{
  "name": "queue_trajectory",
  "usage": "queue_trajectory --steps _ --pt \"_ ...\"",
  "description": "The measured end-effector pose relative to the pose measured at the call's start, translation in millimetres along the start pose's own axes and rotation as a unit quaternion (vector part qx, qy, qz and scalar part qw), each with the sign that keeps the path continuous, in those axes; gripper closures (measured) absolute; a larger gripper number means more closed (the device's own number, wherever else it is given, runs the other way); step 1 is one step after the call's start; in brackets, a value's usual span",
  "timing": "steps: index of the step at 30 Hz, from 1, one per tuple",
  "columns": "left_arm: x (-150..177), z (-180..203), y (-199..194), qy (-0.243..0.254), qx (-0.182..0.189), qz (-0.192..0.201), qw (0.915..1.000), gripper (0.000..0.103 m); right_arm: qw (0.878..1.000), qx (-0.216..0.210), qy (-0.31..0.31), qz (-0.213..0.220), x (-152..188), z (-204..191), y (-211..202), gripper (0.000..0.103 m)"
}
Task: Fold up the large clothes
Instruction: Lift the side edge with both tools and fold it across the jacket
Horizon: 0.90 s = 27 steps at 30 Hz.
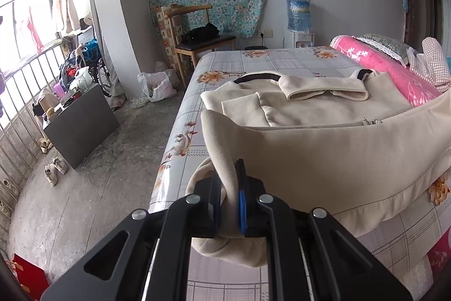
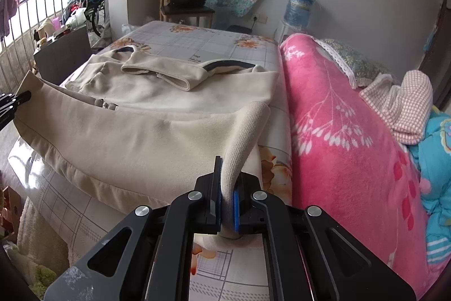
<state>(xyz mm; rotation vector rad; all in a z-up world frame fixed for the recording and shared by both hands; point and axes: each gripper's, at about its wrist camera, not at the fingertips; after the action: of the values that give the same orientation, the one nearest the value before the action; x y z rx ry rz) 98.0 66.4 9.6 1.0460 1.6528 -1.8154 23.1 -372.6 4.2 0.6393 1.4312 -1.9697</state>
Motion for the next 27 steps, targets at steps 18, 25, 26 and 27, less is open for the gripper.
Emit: queue_trajectory --steps 18,25,26,27 --pt "-56.8 -0.8 -25.2 0.016 -0.015 0.084 0.9962 0.094 0.995 -0.001 0.045 0.084 -38.1 22.4 -21.4 0.099" --pt "-128.8 -14.4 22.3 0.033 -0.010 0.092 0.9951 0.094 0.993 0.001 0.056 0.103 -100.2 38.6 18.4 0.099" --pt "-140.3 -16.9 34.9 0.034 -0.007 0.087 0.9956 0.094 0.993 -0.003 0.061 0.099 -111.1 41.4 29.3 0.099" --pt "-151.2 -19.7 48.5 0.034 -0.004 0.081 0.9962 0.094 0.993 -0.006 0.064 0.096 -120.3 43.2 40.1 0.099"
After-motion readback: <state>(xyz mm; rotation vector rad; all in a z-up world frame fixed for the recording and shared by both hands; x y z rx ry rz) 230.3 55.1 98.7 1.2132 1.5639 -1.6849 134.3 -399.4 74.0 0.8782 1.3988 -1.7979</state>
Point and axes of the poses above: each gripper's, at about its wrist camera, not at the fingertips, and y roughly the way its jaws point, z to its right, x to its underside, and after that the axes turned 11 degrees about x, right-handed
